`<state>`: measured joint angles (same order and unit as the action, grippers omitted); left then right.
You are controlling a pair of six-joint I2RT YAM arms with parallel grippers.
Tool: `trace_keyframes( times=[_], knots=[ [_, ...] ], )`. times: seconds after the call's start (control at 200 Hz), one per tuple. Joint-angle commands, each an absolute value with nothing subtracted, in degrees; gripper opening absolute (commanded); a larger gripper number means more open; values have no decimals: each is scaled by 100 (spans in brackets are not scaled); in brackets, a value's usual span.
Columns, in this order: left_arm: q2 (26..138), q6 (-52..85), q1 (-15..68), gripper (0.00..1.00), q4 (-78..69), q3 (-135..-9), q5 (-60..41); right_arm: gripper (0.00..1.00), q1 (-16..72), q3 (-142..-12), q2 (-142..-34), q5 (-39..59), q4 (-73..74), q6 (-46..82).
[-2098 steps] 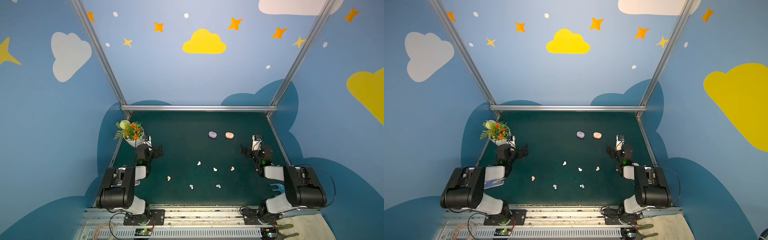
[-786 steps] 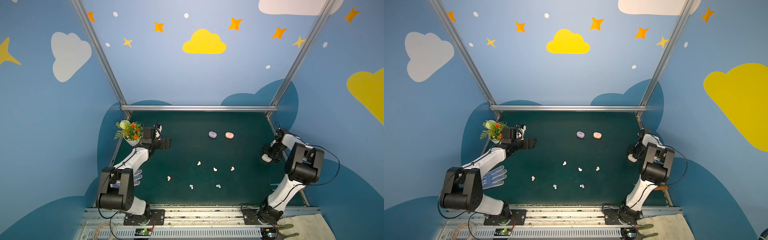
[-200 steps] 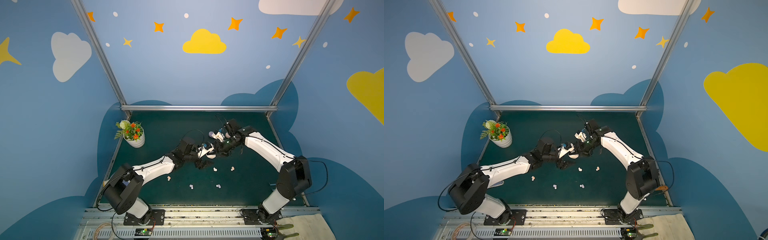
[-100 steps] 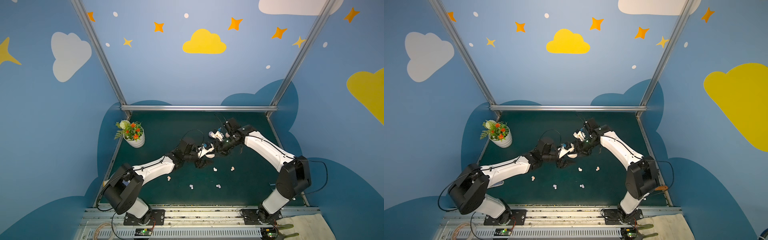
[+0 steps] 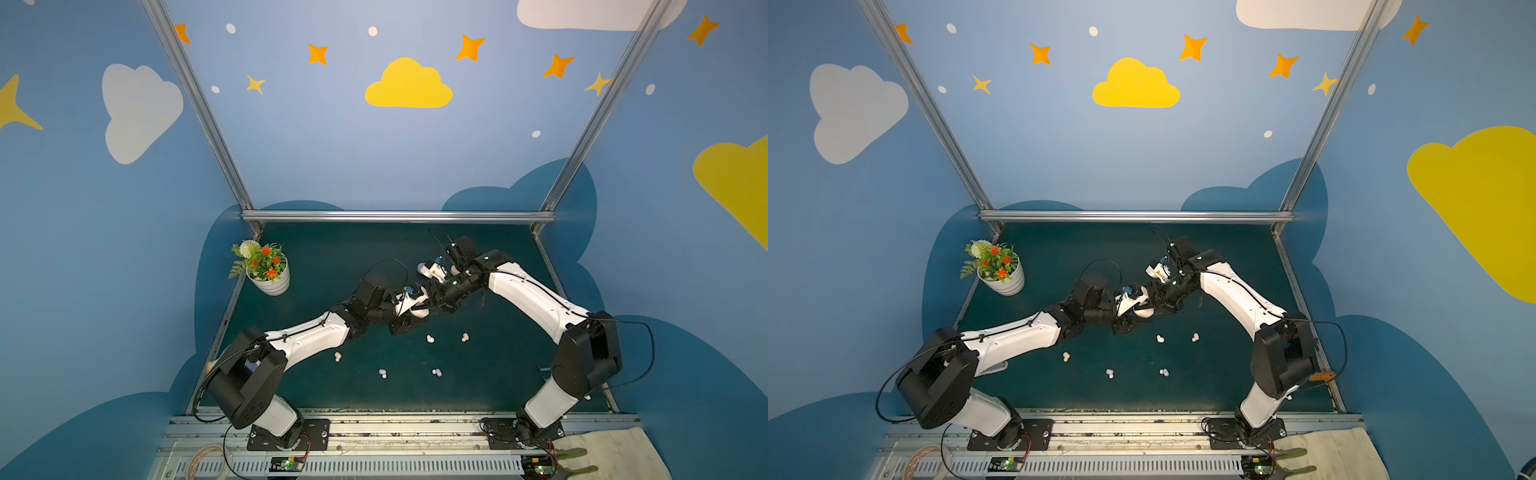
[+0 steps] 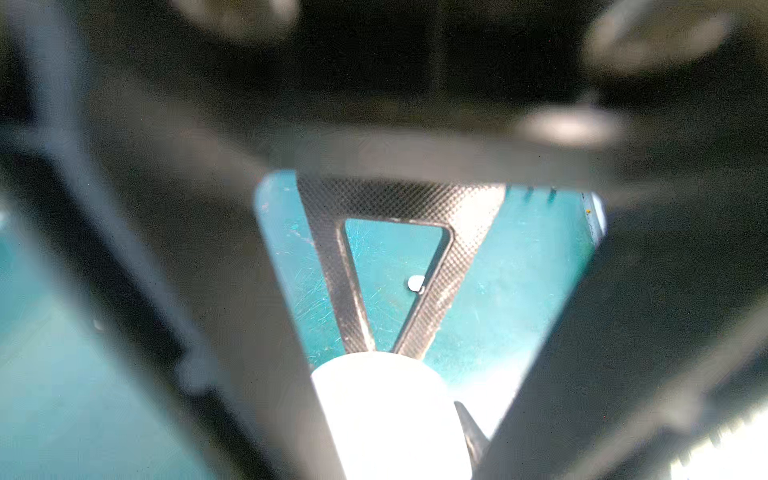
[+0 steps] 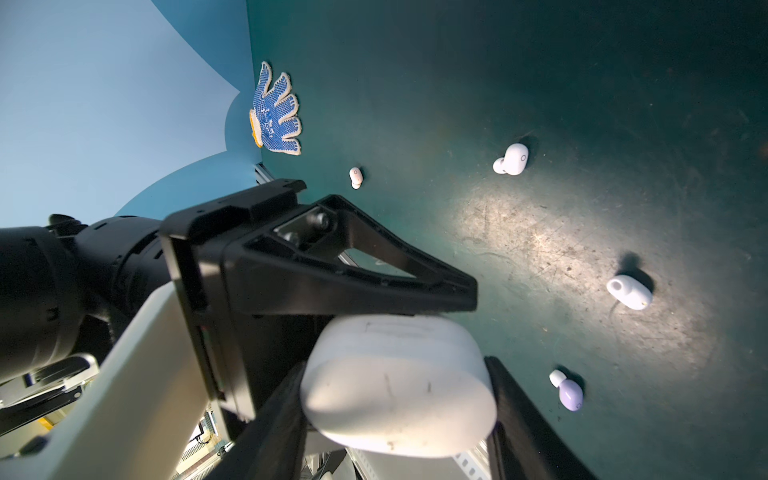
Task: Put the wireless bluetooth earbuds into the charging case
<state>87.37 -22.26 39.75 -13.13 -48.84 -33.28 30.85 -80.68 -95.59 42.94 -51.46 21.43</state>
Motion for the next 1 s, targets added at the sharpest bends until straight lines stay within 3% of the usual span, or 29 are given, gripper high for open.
trace_keyframes(
  times=[0.0,0.466,0.726,0.996],
  knots=[
    [8676,-2289,3992,47,-1375,-4851,-3480,48,3113,-8229,-9616,4400,-5150,2102],
    [8677,-2215,3979,35,-1424,-4860,-3462,49,3121,-8191,-9628,4460,-5186,2122],
    [8700,-2206,3976,32,-1362,-4878,-3533,75,3037,-8184,-9513,4387,-5260,2124],
    [8771,-2121,3964,30,-1366,-4891,-3585,80,2748,-7935,-9194,4378,-5272,2188]
  ],
)
